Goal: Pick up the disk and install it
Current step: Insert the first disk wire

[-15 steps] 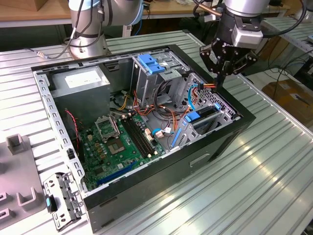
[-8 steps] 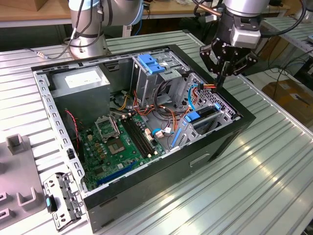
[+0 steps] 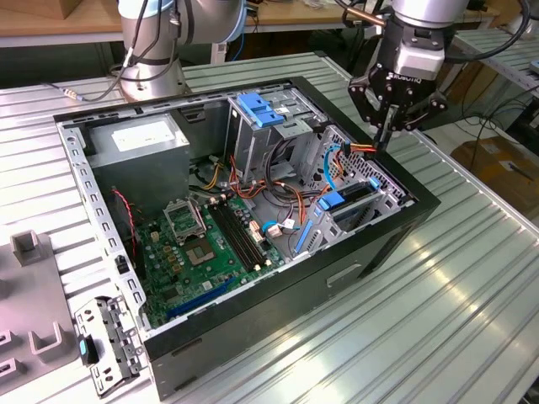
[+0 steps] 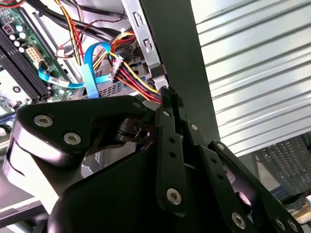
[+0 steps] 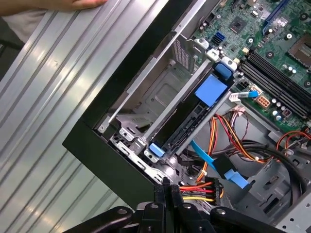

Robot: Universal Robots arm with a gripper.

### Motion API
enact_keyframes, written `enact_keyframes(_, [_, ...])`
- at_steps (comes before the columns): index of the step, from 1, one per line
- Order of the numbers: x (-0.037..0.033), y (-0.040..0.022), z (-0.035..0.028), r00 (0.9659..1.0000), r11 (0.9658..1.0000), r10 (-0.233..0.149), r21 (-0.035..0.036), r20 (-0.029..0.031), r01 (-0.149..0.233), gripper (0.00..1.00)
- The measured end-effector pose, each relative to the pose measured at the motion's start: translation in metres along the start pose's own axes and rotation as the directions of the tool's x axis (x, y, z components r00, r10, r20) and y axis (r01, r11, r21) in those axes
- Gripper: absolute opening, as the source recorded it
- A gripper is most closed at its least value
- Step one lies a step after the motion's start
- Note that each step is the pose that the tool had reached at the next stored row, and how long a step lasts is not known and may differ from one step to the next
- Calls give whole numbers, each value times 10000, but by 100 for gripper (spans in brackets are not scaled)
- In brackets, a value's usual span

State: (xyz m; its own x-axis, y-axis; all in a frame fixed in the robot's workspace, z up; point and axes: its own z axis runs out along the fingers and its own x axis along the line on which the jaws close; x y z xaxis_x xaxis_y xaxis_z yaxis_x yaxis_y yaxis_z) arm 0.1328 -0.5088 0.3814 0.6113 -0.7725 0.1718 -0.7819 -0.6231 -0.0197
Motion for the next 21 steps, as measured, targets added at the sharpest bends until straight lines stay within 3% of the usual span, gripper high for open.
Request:
enact_keyframes(6, [32,-41,7,9970,9969,775,-136,-24,-775,16])
enact_keyframes(9, [55,-72,13,9901,9898,1405,-246,-51,-1406,16])
enact_keyframes(21, [18,-29,16,9887,9884,1495,-275,-78,-1496,16])
